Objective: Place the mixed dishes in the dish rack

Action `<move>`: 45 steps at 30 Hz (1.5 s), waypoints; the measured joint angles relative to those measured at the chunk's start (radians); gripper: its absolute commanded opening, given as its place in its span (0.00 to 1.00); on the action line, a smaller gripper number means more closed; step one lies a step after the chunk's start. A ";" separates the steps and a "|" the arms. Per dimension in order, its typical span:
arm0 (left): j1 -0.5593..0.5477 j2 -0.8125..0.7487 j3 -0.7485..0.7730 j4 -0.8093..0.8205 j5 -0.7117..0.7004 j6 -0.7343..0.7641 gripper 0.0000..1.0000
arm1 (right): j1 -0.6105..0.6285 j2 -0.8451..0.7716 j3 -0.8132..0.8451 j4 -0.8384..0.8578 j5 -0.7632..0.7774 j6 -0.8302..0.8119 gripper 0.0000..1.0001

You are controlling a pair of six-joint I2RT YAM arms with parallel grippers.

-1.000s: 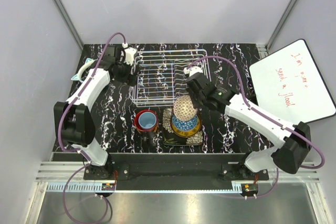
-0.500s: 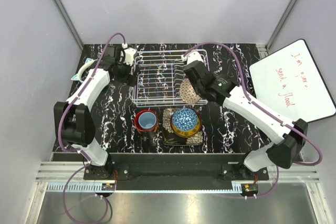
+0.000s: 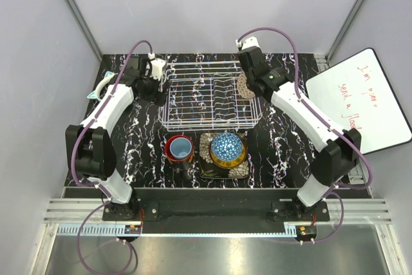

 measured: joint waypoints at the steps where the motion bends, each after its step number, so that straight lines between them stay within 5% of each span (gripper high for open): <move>1: 0.002 0.000 0.000 0.000 0.000 0.003 0.98 | -0.014 0.014 0.011 0.016 0.003 -0.011 0.00; 15: 0.019 -0.001 -0.034 0.013 0.000 0.010 0.99 | -0.044 0.353 0.189 0.124 0.093 -0.119 0.00; 30: 0.022 -0.001 -0.035 0.013 0.000 0.009 0.99 | -0.010 0.404 0.192 0.276 0.314 -0.288 0.00; 45: 0.033 -0.007 -0.036 0.013 0.000 0.011 0.99 | 0.080 0.560 0.183 0.311 0.335 -0.316 0.00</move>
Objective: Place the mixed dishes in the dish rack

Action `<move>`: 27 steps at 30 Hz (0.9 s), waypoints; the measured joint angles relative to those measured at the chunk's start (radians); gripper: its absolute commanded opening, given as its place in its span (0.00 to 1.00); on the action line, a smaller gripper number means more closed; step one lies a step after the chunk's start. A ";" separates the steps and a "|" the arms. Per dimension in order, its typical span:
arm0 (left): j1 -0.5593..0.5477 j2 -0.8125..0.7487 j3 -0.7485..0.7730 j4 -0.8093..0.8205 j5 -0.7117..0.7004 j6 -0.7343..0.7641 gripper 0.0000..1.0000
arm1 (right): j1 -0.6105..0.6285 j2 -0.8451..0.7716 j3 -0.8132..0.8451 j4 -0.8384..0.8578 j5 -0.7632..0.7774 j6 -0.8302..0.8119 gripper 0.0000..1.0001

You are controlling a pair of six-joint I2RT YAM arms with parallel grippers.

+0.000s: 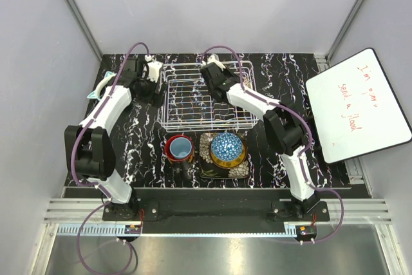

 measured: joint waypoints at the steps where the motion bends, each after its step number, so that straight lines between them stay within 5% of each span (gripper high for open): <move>1: 0.000 0.000 0.000 0.000 0.000 0.000 0.99 | 0.002 0.000 0.000 0.000 -0.001 0.002 0.00; 4: 0.001 0.000 0.000 0.000 0.001 0.000 0.98 | 0.005 0.000 -0.003 0.000 0.003 0.004 0.00; 5: 0.002 0.000 0.000 0.000 0.001 0.000 0.99 | 0.005 0.000 -0.004 0.000 0.003 0.007 0.09; 6: 0.003 0.000 0.000 0.000 0.002 0.000 0.99 | 0.005 0.000 -0.005 0.001 0.004 0.011 0.29; 10: 0.007 0.000 0.000 0.000 0.002 0.000 0.99 | 0.006 0.000 -0.008 -0.008 -0.015 0.054 0.61; 16: 0.009 0.000 0.000 0.000 0.002 -0.001 0.98 | 0.013 -0.001 -0.042 -0.050 -0.035 0.118 0.67; 27: 0.011 0.000 0.000 0.000 0.003 -0.002 0.99 | 0.034 -0.081 -0.029 -0.171 -0.021 0.197 0.93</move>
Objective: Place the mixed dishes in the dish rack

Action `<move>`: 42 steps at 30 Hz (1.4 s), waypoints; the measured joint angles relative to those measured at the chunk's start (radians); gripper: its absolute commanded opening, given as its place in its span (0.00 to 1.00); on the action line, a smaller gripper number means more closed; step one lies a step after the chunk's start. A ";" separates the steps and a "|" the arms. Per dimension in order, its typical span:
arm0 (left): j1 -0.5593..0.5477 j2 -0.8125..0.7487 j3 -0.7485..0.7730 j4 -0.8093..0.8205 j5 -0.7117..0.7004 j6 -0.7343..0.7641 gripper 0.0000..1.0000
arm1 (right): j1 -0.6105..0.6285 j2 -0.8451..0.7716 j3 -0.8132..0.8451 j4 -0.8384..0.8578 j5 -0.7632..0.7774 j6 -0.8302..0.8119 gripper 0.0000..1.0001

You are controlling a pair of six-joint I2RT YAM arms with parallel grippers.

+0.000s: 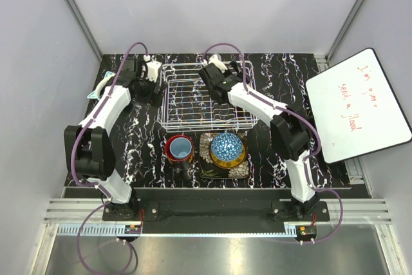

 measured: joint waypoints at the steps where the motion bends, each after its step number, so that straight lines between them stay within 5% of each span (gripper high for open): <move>1: 0.000 0.000 0.000 0.000 0.000 0.000 0.99 | 0.005 -0.010 0.024 -0.035 0.002 0.021 0.91; 8: 0.001 0.000 0.000 0.000 -0.001 0.000 0.99 | 0.038 -0.238 0.033 -0.310 -0.098 0.298 0.94; 14: 0.001 0.000 0.000 0.003 -0.003 -0.001 0.99 | 0.043 -0.816 -0.485 -0.273 -0.513 0.500 0.73; 17: 0.001 0.000 0.000 0.005 -0.003 -0.004 0.98 | 0.043 -0.980 -0.648 -0.240 -0.696 0.554 0.71; 26: 0.001 0.000 0.000 0.007 -0.003 -0.013 0.99 | 0.044 -0.900 -0.865 -0.096 -0.922 0.608 0.69; 42: 0.001 0.001 0.011 0.004 -0.008 -0.029 0.99 | 0.020 -0.788 -1.002 0.156 -0.945 0.645 0.60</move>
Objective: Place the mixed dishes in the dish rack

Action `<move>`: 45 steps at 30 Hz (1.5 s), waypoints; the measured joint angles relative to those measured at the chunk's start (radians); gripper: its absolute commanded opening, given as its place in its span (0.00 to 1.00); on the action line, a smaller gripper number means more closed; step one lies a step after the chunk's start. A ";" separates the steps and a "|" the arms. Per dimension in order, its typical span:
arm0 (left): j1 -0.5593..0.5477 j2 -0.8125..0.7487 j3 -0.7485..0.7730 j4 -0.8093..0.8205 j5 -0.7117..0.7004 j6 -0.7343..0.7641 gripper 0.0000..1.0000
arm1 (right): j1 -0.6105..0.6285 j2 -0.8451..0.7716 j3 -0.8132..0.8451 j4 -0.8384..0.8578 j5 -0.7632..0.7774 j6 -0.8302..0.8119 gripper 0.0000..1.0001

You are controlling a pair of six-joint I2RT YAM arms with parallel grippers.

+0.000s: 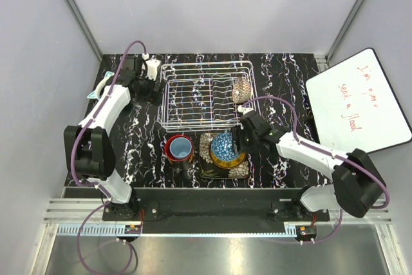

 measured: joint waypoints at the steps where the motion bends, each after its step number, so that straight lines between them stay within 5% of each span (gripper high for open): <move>1: 0.000 0.000 0.002 0.000 0.000 -0.001 0.99 | -0.009 0.009 -0.006 0.005 -0.001 0.003 0.59; 6: 0.000 0.002 0.005 0.000 0.000 -0.009 0.99 | -0.049 0.043 -0.018 0.048 -0.015 0.013 0.40; 17: 0.000 0.015 0.005 -0.001 -0.001 -0.010 0.99 | -0.054 0.107 -0.018 0.114 -0.056 0.040 0.20; 21: 0.000 0.020 0.005 -0.002 0.000 -0.010 0.99 | -0.054 0.115 -0.018 0.124 -0.057 0.043 0.21; 22: 0.000 0.020 0.005 -0.002 0.000 -0.010 0.99 | -0.054 0.116 -0.018 0.126 -0.057 0.043 0.00; 29: 0.000 0.020 0.004 -0.001 0.000 -0.010 0.99 | -0.055 0.116 -0.015 0.105 -0.047 0.044 0.00; 35: 0.000 0.020 0.004 0.001 0.000 -0.010 0.99 | -0.055 0.028 0.081 -0.109 0.076 0.006 0.00; 45: 0.000 0.024 0.004 0.004 0.001 -0.010 0.98 | -0.053 -0.012 0.669 -0.454 0.414 -0.114 0.00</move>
